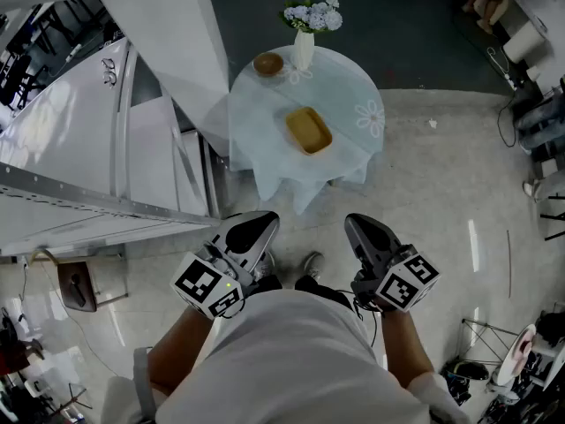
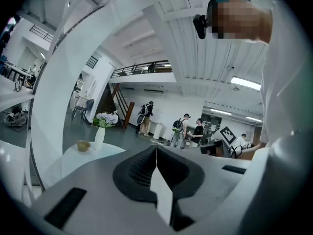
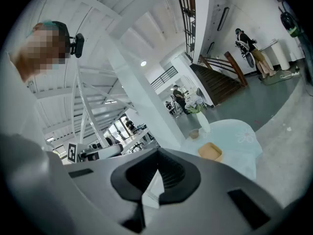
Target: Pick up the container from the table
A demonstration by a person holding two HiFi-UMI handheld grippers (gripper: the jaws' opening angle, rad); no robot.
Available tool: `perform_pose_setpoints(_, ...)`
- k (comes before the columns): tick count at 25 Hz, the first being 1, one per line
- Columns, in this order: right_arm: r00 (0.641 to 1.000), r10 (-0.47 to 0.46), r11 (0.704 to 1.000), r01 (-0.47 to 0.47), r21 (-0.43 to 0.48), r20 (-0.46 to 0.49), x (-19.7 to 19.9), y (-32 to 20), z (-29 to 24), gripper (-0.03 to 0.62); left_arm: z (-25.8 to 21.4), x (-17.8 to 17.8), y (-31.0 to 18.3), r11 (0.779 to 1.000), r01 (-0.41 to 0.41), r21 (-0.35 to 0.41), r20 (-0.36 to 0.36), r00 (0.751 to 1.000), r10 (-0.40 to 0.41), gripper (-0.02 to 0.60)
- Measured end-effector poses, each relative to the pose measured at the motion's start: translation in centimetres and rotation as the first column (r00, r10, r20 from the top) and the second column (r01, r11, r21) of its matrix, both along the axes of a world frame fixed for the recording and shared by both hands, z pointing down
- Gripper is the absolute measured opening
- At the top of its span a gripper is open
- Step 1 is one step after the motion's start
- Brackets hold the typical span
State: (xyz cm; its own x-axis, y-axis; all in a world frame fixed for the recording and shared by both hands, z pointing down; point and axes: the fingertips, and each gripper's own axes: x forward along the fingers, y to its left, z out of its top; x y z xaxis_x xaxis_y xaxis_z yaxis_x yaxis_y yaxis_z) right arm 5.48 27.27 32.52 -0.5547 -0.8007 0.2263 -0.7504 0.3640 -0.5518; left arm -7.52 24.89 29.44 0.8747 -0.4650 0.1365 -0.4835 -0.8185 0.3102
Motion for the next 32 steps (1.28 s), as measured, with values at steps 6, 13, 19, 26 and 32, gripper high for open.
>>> perform_pose_setpoints(6, 1.0, -0.001, 1.0, 0.001, 0.001, 0.005, 0.1, 0.0, 0.0, 0.021, 0.0, 0.1, 0.1, 1.0, 0.0, -0.002, 0.007, 1.0, 0.0, 0.021)
perform_pose_setpoints(13, 0.999, -0.009, 1.0, 0.009, 0.0, 0.032, 0.7, 0.1, -0.1, 0.023, 0.2, 0.7, 0.3, 1.0, 0.009, -0.014, 0.008, 1.0, -0.009, 0.021)
perform_pose_setpoints(19, 0.998, -0.015, 1.0, 0.016, -0.003, 0.057, 3.1, 0.6, 0.4, 0.023, 0.0, 3.1, 1.2, 1.0, 0.027, -0.014, 0.011, 1.0, -0.027, 0.021)
perform_pose_setpoints(26, 0.995, -0.044, 0.999, 0.043, 0.009, 0.086, 6.7, 1.4, 0.2, 0.023, -0.7, 6.6, 2.6, 0.998, 0.063, 0.004, 0.01, 0.998, -0.064, 0.021)
perform_pose_setpoints(32, 0.991, -0.059, 0.998, 0.058, 0.01, 0.119, 8.4, 1.9, 0.2, 0.023, -0.6, 8.1, 3.6, 0.996, 0.087, 0.013, 0.027, 0.996, -0.088, 0.021)
